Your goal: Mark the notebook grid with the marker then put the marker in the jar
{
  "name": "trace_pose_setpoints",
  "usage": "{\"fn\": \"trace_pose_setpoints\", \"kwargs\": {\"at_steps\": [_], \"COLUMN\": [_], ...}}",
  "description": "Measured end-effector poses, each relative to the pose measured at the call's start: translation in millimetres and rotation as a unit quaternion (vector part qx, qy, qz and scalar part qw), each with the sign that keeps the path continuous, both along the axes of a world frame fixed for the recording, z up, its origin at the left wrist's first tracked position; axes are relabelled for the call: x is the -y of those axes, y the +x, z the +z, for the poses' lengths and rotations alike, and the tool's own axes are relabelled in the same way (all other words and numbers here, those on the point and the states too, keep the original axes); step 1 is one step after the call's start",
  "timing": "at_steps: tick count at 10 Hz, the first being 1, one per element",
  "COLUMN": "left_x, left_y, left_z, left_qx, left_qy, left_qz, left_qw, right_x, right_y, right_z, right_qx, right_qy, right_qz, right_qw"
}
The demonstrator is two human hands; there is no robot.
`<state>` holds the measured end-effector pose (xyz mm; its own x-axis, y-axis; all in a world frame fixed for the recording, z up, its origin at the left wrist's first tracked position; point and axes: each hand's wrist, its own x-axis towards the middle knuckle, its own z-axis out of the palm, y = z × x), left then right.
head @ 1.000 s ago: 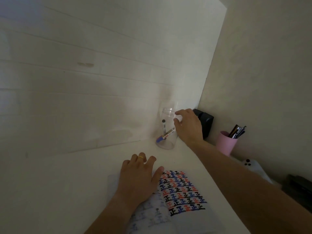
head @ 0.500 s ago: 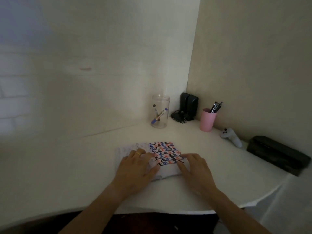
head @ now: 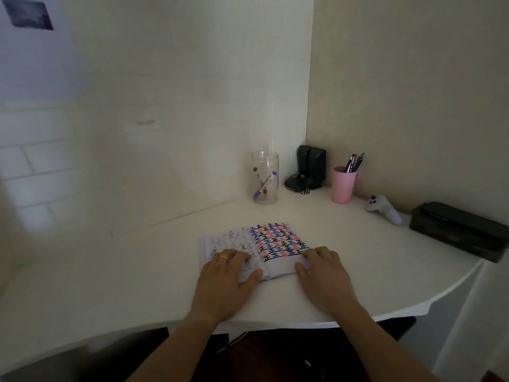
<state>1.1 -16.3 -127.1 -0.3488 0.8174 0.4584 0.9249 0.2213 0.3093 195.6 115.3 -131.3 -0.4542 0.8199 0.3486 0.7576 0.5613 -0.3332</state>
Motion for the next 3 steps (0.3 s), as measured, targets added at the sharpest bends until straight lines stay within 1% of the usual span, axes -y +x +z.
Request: {"fn": "trace_pose_setpoints", "kwargs": {"at_steps": [1,2,3], "left_x": [-2,-2,-5], "left_y": [-1,-2,-2], "left_z": [1,0,1], "left_qx": [-0.007,-0.005,-0.005], "left_qy": [-0.004,0.002,0.009], "left_qz": [0.002,0.004,0.011], "left_qw": [1.0,1.0,1.0], "right_x": [3,9,33], "right_y": [0,6,22], "right_z": [7,29,78], "right_qx": [-0.025,-0.244,-0.535], "right_qy": [-0.032,-0.062,-0.136], "right_qz": [-0.001,-0.008,0.01], "right_qw": [0.999,0.968,0.834]}}
